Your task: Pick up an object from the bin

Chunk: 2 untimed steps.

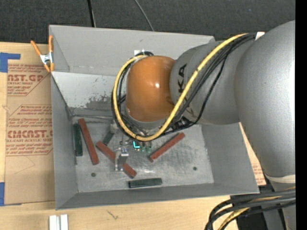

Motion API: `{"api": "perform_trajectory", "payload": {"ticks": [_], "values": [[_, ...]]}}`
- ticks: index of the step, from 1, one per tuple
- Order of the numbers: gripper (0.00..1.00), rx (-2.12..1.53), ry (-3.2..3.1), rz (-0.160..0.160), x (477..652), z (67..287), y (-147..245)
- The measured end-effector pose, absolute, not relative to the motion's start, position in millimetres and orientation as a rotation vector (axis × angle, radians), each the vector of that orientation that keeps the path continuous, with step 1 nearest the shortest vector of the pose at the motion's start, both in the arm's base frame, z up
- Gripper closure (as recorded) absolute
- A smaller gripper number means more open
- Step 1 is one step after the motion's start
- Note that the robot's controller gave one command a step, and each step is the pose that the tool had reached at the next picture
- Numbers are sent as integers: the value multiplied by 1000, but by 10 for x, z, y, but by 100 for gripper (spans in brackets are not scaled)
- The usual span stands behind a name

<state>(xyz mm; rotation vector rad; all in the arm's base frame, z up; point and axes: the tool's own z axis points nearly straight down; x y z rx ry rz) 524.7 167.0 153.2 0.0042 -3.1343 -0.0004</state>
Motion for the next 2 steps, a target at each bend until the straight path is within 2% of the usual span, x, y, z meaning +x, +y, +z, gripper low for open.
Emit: {"api": "perform_trajectory", "payload": {"ticks": [1,2], "values": [[0,1,-3142,-3,5268,1577,1663],[0,36,-3152,-10,5338,1449,1582]]}}
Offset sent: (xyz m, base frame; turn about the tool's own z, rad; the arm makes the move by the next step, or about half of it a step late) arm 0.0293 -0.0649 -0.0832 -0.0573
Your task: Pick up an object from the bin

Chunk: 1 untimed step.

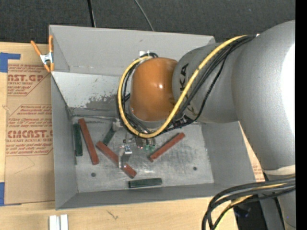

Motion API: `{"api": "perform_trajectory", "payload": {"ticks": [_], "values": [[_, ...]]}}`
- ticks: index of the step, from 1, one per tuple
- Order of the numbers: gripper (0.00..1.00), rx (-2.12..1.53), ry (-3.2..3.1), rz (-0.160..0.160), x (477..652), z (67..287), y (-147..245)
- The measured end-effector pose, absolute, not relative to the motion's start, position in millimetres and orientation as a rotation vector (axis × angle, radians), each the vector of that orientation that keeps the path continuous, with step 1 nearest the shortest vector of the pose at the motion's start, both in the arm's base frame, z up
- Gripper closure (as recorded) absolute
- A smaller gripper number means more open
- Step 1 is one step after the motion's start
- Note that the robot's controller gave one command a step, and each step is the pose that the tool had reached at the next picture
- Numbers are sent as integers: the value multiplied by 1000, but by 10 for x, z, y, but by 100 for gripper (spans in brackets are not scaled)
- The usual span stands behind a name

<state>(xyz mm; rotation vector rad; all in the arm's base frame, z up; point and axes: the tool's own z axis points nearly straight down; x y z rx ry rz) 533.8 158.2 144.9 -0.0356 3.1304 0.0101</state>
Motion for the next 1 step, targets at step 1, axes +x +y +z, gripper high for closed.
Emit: {"api": "perform_trajectory", "payload": {"ticks": [1], "values": [[0,-214,3138,-5,5260,1153,1476]]}}
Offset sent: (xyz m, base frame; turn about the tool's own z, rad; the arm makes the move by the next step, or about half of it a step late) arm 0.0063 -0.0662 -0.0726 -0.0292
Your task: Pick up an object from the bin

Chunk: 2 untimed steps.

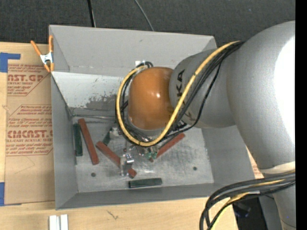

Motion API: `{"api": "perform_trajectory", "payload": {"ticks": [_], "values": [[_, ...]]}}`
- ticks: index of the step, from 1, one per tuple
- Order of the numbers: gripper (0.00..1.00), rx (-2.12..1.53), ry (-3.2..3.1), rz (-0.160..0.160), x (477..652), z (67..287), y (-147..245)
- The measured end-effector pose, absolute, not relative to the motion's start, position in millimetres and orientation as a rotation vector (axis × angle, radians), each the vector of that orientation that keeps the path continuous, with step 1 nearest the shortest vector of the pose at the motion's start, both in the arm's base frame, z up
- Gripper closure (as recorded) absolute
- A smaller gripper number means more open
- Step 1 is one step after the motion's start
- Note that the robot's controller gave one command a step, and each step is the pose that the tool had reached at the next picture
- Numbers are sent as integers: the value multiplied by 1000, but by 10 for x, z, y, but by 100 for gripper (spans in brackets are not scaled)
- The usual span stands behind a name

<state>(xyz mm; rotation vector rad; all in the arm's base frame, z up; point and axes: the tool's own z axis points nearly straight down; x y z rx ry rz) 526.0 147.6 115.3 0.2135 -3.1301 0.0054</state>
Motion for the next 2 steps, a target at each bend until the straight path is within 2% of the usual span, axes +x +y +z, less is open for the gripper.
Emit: {"api": "perform_trajectory", "payload": {"ticks": [1,2], "values": [[100,83,-3136,-3,5400,746,936],[100,83,-3136,-3,5400,746,936]]}}
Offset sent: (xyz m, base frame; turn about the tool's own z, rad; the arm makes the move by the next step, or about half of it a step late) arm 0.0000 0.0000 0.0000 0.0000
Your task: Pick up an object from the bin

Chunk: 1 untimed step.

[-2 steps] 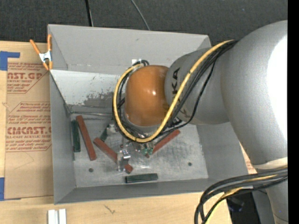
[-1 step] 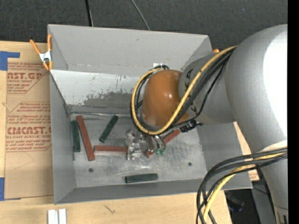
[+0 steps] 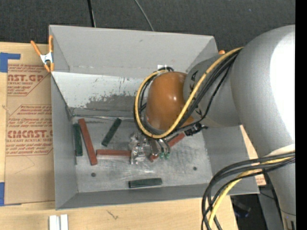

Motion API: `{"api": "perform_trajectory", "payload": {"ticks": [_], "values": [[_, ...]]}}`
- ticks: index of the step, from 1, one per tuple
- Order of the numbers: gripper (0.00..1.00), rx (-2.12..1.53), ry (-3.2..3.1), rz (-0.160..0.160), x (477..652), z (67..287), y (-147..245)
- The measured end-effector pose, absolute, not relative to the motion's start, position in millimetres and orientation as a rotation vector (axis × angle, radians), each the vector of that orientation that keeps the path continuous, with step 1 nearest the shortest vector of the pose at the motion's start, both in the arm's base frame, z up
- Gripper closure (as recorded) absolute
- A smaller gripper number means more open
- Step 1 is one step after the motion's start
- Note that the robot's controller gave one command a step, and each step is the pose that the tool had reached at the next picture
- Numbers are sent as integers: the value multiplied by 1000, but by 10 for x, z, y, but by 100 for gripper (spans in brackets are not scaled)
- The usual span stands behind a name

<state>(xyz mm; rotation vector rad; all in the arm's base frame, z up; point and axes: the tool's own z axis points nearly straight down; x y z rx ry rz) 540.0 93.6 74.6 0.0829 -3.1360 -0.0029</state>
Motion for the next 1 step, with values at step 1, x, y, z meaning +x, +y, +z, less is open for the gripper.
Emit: {"api": "perform_trajectory", "payload": {"ticks": [1], "values": [[100,172,-3138,-1,5335,2330,800]]}}
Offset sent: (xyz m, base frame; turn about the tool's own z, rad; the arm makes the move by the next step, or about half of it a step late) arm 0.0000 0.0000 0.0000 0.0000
